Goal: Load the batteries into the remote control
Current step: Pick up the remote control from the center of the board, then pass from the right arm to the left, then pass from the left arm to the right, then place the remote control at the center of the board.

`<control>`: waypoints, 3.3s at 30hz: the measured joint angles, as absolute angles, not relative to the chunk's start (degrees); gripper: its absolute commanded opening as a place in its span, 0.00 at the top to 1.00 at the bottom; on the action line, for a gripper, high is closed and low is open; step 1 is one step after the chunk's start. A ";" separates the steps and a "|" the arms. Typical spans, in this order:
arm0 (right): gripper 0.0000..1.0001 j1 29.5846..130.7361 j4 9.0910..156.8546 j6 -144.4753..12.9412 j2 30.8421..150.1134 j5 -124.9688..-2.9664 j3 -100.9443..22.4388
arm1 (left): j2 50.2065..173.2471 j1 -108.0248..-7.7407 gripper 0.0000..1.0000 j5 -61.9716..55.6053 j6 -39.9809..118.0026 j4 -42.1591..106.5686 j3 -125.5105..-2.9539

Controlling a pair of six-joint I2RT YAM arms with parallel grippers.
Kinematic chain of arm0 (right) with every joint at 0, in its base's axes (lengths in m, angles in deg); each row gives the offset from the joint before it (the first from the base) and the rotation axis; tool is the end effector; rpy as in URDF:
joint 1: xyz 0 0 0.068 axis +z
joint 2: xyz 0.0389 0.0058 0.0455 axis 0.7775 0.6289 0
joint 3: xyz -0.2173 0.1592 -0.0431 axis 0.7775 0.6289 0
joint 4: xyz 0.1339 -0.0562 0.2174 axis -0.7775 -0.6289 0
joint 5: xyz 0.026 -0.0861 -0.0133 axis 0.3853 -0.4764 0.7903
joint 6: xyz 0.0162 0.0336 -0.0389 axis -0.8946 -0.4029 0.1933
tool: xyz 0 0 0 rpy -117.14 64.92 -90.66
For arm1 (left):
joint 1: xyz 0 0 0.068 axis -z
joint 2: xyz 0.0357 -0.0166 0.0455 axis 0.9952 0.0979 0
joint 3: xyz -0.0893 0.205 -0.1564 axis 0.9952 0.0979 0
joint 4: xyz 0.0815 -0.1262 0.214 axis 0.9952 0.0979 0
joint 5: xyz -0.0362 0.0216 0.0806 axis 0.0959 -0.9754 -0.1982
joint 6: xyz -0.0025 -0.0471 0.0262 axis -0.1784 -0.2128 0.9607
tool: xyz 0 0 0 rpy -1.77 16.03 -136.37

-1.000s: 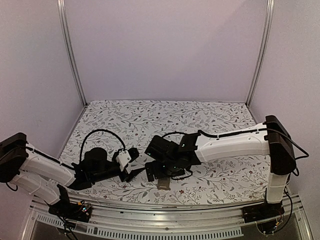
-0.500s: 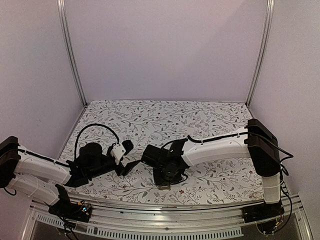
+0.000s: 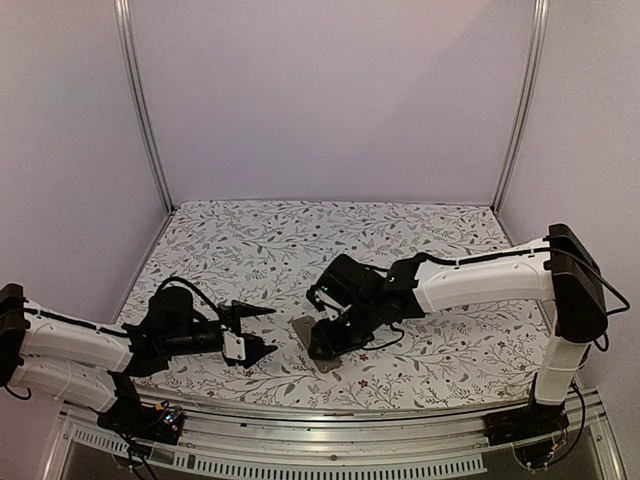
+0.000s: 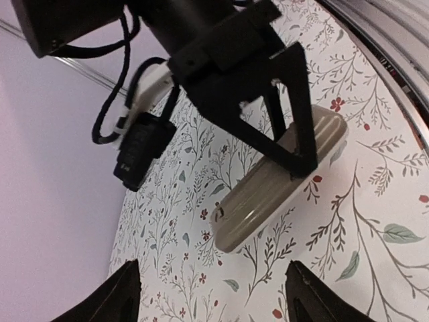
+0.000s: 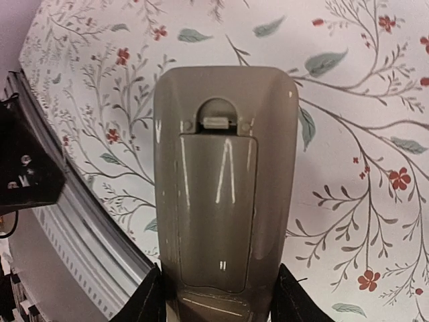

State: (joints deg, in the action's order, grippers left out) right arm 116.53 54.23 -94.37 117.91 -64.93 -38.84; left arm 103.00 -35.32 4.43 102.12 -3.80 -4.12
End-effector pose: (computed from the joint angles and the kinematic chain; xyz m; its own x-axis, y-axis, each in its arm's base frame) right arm 0.1588 0.3581 0.1824 -0.8368 -0.4480 -0.3148 -0.5411 0.7643 0.3506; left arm 0.1303 -0.1652 0.1602 0.5875 0.4720 -0.6573 0.7047 0.1007 0.7023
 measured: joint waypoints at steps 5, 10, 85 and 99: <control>0.85 115.50 61.13 -87.55 113.75 -56.56 -39.39 | 100.92 -35.81 0.20 9.05 115.23 -0.74 -4.16; 0.87 115.57 63.62 -83.97 113.82 -52.10 -40.17 | 100.74 -35.50 0.22 11.52 125.44 -0.59 -4.20; 1.00 116.86 92.45 -95.46 113.84 -88.01 -45.81 | 108.24 -37.25 0.00 -5.20 47.72 -21.92 -16.05; 0.96 97.38 53.85 -99.33 115.39 -76.93 -46.80 | 102.75 -35.39 0.00 -7.65 45.66 -15.91 -8.16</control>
